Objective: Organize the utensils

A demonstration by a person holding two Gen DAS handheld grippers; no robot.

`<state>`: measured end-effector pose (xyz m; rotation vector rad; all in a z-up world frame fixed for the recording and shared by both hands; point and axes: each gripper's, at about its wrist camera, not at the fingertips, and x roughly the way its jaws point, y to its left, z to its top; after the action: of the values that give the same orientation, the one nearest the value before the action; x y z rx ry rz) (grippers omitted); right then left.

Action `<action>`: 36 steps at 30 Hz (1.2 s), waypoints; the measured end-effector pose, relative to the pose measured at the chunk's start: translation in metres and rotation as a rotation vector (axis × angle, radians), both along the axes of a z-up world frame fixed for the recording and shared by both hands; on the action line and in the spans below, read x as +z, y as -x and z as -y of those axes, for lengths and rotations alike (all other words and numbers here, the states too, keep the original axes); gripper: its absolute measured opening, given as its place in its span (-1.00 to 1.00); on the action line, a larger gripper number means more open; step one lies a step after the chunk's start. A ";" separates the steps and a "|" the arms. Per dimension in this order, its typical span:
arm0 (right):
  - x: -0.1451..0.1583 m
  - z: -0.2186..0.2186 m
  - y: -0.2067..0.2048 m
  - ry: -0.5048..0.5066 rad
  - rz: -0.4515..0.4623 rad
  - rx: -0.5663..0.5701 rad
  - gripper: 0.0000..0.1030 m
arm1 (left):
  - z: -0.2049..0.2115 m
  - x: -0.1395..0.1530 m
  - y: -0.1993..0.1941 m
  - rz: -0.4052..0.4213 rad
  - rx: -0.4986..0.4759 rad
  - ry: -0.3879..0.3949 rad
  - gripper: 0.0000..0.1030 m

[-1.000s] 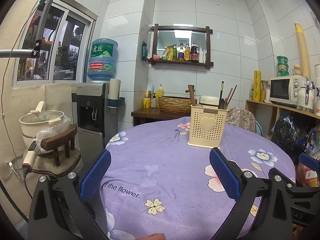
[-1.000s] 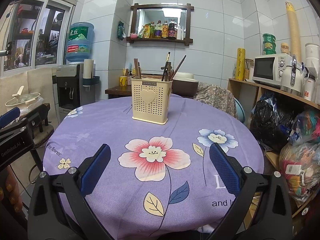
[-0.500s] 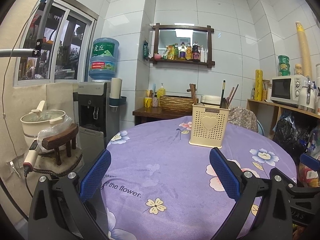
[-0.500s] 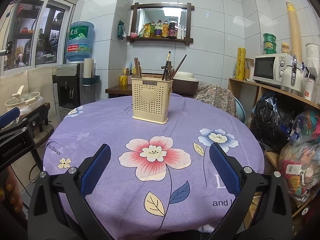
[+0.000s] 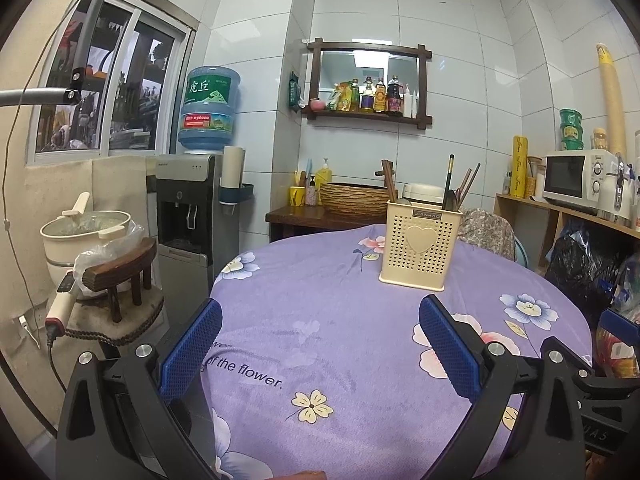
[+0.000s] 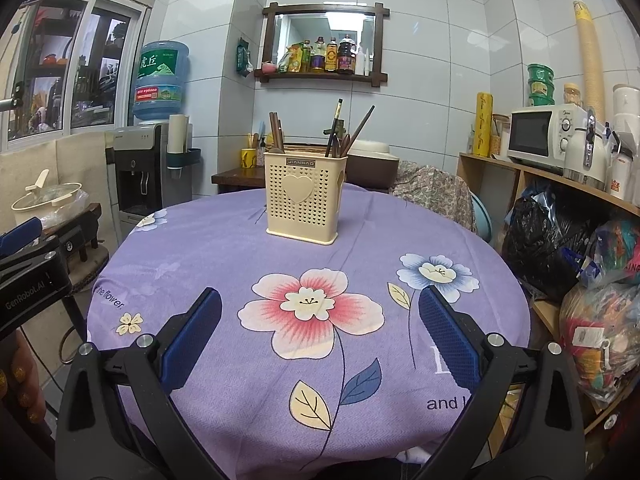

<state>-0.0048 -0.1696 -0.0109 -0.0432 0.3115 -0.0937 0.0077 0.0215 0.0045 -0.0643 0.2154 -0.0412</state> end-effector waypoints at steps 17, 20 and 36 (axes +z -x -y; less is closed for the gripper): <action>-0.002 -0.001 0.000 -0.001 -0.009 -0.001 0.88 | -0.005 -0.002 -0.002 -0.017 0.009 -0.005 0.89; -0.003 -0.002 -0.001 -0.005 -0.014 0.000 0.88 | -0.006 -0.003 -0.004 -0.030 0.013 -0.006 0.89; -0.003 -0.004 -0.001 -0.003 -0.018 -0.001 0.88 | -0.008 -0.003 -0.005 -0.036 0.024 -0.001 0.89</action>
<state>-0.0039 -0.1654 -0.0141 -0.0408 0.3293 -0.0939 0.0125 0.0296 0.0018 -0.0663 0.2504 -0.0163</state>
